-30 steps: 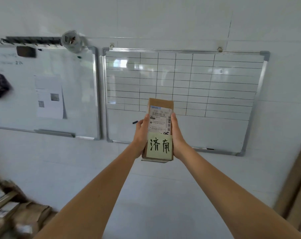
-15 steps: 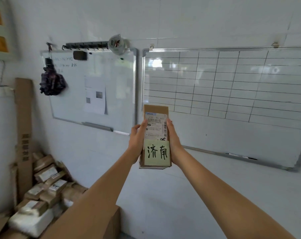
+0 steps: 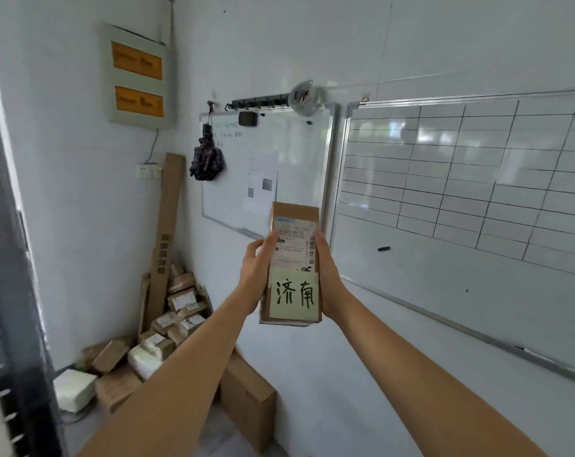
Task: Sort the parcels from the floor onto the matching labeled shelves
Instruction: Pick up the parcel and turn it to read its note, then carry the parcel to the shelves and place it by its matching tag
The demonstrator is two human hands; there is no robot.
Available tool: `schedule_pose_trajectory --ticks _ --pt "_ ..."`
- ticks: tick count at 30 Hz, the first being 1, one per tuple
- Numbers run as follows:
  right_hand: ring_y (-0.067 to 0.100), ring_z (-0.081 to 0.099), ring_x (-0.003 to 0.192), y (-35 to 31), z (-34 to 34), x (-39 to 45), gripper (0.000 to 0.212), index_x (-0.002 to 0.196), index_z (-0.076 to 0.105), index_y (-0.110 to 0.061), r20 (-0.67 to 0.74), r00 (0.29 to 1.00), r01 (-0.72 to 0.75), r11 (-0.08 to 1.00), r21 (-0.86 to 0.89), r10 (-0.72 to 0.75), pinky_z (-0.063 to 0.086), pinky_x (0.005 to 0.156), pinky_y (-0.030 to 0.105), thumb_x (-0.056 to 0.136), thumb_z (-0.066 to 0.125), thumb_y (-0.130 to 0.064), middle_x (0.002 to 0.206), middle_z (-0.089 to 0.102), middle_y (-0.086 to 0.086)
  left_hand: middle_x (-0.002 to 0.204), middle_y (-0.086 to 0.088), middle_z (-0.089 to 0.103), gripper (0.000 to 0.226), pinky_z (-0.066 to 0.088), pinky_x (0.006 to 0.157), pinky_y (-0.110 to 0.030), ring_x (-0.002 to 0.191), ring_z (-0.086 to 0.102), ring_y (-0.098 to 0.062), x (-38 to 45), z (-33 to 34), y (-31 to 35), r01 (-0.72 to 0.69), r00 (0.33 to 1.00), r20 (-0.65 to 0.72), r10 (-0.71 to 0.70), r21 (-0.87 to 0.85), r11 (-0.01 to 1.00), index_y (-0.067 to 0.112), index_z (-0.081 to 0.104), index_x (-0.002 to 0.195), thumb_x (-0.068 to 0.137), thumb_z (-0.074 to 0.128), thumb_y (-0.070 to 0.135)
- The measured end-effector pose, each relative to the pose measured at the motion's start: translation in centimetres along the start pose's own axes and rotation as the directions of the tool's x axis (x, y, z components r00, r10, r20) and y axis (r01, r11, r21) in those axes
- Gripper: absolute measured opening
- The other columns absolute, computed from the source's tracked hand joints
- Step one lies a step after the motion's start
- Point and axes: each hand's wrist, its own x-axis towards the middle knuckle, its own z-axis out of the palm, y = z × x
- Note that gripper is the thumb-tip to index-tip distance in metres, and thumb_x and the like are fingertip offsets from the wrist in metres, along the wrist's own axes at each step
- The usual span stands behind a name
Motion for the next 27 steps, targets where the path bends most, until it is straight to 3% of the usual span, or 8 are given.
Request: schedule_pose_trajectory --ticks 5,10,12,13,16,20,24,27 --pt "0.05 0.064 0.115 1.4 1.8 -1.4 0.078 0.128 0.068 -0.016 0.089 0.996 -0.033 0.999 0.019 0.032 0.048 0.102 0.066 0.084 0.05 -0.079 0.124 0.069 0.024 0.097 -0.003 0.074 0.068 0.051 0.053 -0.021 0.079 0.072 -0.015 -3.6 -1.7 0.3 0.001 0.985 -0.17 0.013 0.08 0.997 0.017 0.056 0.125 0.085 0.051 0.072" --pt "0.042 0.069 0.094 2.3 5.7 -3.4 0.078 0.115 0.071 -0.011 0.178 0.98 -0.103 0.993 0.064 0.091 0.057 0.089 0.054 0.08 0.056 -0.079 0.112 0.071 0.027 0.098 -0.004 0.073 0.071 0.056 0.065 -0.03 0.082 0.073 -0.019 -7.6 -5.0 1.8 0.004 0.964 -0.266 0.027 0.113 0.994 0.015 0.054 0.123 0.081 0.057 0.071" --pt "0.043 0.067 0.095 2.7 7.8 -3.8 0.089 0.122 0.068 -0.007 0.198 0.973 -0.141 0.984 0.105 0.118 0.054 0.095 0.058 0.074 0.062 -0.081 0.119 0.068 0.03 0.097 -0.005 0.075 0.082 0.059 0.067 -0.032 0.083 0.074 -0.02 -9.2 -6.6 2.7 0.015 0.955 -0.297 0.029 0.143 0.99 0.014 0.056 0.123 0.073 0.057 0.079" --pt "0.044 0.066 0.097 2.8 8.9 -4.1 0.094 0.127 0.065 -0.005 0.23 0.964 -0.168 0.978 0.125 0.136 0.053 0.097 0.061 0.072 0.065 -0.081 0.123 0.066 0.032 0.098 -0.005 0.074 0.077 0.058 0.067 -0.032 0.083 0.074 -0.02 -10.1 -7.4 3.2 0.006 0.947 -0.318 0.041 0.147 0.989 0.015 0.055 0.122 0.076 0.057 0.077" --pt "0.04 0.068 0.09 3.0 12.7 -5.5 0.088 0.126 0.065 -0.004 0.336 0.93 -0.211 0.964 0.16 0.148 0.059 0.082 0.05 0.077 0.063 -0.077 0.119 0.068 0.028 0.103 -0.006 0.071 0.058 0.054 0.064 -0.029 0.085 0.071 -0.02 -12.9 -10.6 4.3 0.007 0.923 -0.382 0.048 0.141 0.99 0.022 0.051 0.123 0.087 0.052 0.068" --pt "0.035 0.068 0.088 3.9 18.7 -8.4 0.088 0.133 0.062 -0.007 0.473 0.868 -0.272 0.942 0.195 0.153 0.056 0.081 0.044 0.079 0.059 -0.077 0.114 0.068 0.024 0.099 -0.005 0.076 0.079 0.06 0.071 -0.035 0.085 0.075 -0.022 -16.9 -15.8 5.9 -0.004 0.894 -0.442 0.072 0.151 0.989 0.018 0.055 0.128 0.077 0.055 0.079" --pt "0.033 0.071 0.081 5.4 24.8 -12.4 0.078 0.123 0.068 -0.01 0.521 0.841 -0.268 0.949 0.168 0.145 0.058 0.068 0.038 0.081 0.058 -0.075 0.112 0.071 0.025 0.095 -0.008 0.076 0.057 0.059 0.064 -0.031 0.079 0.076 -0.023 -21.8 -21.0 7.2 -0.047 0.835 -0.54 0.104 0.118 0.992 0.01 0.054 0.125 0.089 0.061 0.054" --pt "0.041 0.07 0.095 6.6 28.9 -15.1 0.086 0.125 0.068 -0.011 0.576 0.797 -0.316 0.938 0.139 0.183 0.058 0.082 0.046 0.074 0.062 -0.08 0.12 0.07 0.025 0.094 -0.006 0.076 0.055 0.062 0.074 -0.041 0.079 0.076 -0.023 -25.5 -24.5 8.0 -0.027 0.797 -0.592 0.118 0.161 0.987 0.015 0.05 0.125 0.09 0.059 0.056"
